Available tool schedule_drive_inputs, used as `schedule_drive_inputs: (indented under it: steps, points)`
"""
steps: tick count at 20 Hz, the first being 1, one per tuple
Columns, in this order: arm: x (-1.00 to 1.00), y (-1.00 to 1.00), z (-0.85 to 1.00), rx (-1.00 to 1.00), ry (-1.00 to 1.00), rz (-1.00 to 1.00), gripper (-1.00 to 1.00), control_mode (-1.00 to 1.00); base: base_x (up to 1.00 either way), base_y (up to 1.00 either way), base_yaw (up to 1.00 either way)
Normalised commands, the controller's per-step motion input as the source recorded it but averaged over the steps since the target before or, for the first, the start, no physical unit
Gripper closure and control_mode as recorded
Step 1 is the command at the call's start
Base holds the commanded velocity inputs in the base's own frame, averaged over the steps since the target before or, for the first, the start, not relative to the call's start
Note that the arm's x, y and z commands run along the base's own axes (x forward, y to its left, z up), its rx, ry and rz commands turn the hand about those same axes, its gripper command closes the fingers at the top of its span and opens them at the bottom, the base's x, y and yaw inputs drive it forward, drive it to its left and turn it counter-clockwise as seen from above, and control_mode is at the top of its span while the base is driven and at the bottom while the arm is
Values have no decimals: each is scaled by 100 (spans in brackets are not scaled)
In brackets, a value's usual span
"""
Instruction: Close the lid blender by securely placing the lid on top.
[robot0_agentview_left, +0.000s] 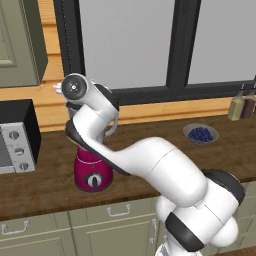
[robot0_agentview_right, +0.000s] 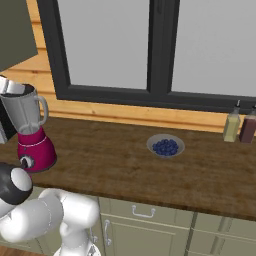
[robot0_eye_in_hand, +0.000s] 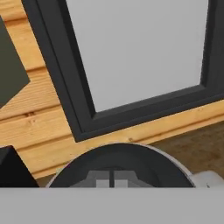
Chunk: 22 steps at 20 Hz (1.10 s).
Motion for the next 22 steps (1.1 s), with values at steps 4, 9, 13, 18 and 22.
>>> schedule_drive_inputs:
  steps: [4,9,13,18,22]
  points:
    - [0,0,-24,2,-38,0,100,-100,0,0,0]
    - [0,0,-2,4,-21,0,100,-100,0,0,0]
    - [-3,-12,19,3,0,0,-100,-100,0,0,0]
    - [-12,-40,34,7,2,0,-100,-100,0,0,0]
    - [-19,-61,24,8,7,0,-100,-100,0,0,0]
